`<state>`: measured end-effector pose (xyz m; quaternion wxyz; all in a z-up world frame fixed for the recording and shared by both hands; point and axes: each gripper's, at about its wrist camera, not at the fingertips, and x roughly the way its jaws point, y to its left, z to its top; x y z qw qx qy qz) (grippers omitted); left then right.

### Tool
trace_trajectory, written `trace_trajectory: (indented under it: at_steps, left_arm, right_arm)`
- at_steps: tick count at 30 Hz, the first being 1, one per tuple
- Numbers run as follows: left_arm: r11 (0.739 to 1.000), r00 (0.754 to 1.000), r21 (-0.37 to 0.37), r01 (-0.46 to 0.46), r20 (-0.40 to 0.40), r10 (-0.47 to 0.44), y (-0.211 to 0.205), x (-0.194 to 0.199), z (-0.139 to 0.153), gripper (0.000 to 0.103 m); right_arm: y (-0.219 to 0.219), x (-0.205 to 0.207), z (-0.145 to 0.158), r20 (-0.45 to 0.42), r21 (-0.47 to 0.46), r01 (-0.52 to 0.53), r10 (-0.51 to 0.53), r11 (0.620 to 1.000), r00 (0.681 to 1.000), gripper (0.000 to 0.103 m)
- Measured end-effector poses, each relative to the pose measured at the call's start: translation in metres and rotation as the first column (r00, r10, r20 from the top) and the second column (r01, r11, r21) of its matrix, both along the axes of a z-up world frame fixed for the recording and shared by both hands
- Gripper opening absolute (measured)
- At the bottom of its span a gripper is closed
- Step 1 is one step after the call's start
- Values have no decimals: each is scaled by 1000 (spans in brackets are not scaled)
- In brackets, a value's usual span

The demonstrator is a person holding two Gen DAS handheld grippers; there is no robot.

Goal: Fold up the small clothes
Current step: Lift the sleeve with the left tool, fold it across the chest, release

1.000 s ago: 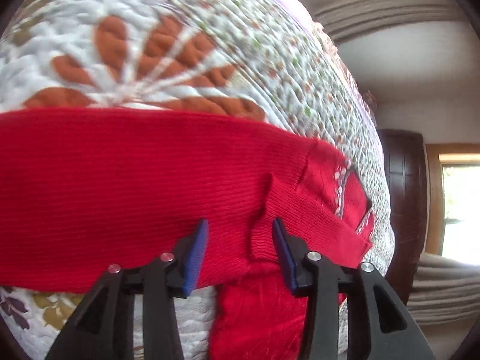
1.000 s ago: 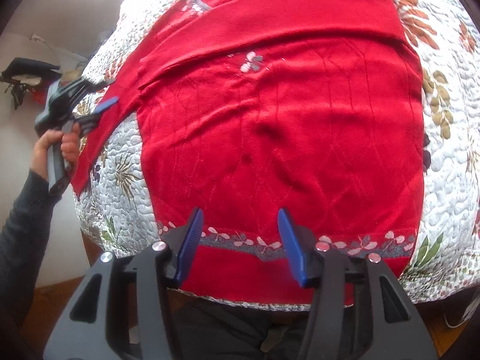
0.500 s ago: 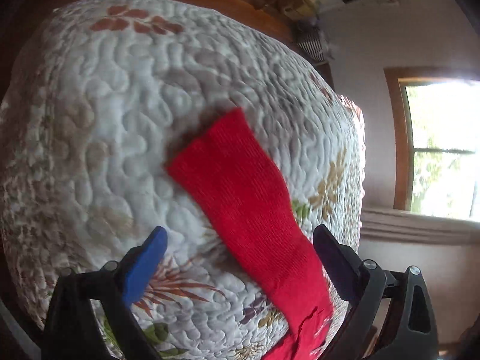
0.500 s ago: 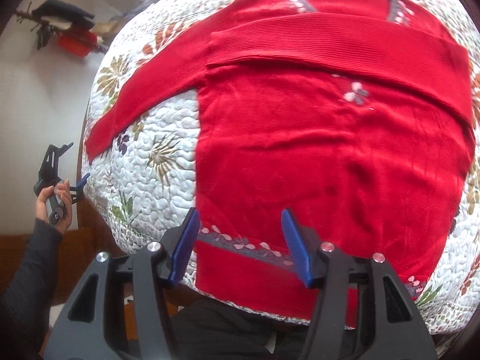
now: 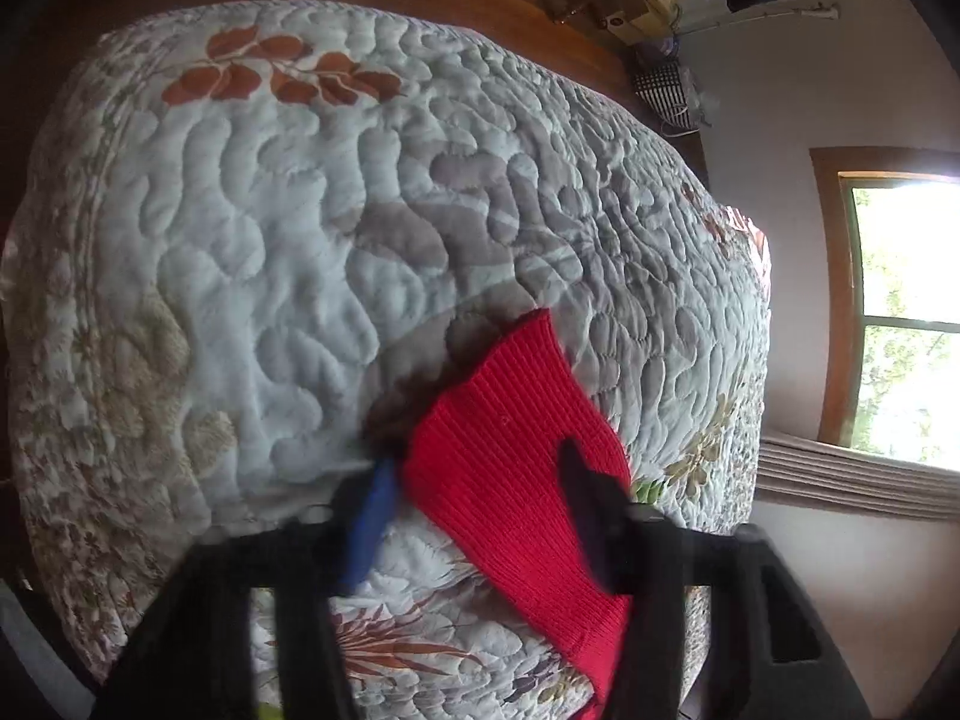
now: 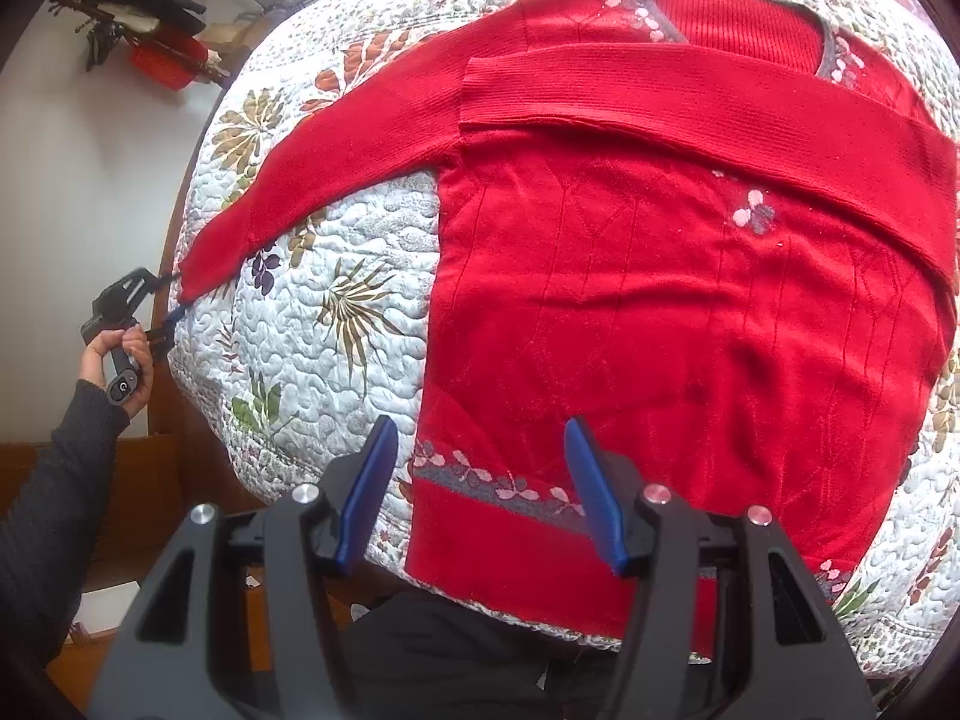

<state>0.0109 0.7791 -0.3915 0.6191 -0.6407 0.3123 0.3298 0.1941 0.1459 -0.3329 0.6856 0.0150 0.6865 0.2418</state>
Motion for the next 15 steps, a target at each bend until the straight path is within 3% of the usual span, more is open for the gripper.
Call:
trace_trajectory:
  at_steps: [4, 9, 12, 15]
  left_arm:
    - [995, 995, 64, 76, -68, -72, 4, 21, 16, 8]
    - [968, 986, 189, 168, -45, -162, -15, 46, 69, 7]
    - [919, 965, 301, 253, -7, -263, -49, 64, 115, 7]
    - [843, 916, 411, 348, 42, -399, -87, 104, 161, 7]
  right_arm:
    - [-6, 2, 4, 9, 9, 5, -5, 1000, 1000, 58]
    - [-18, 2, 10, 27, 28, 22, -22, 999, 999, 58]
    - [-31, 3, 14, 36, 42, 46, -48, 998, 998, 58]
    - [-46, 4, 16, 39, 55, 85, -88, 995, 995, 59]
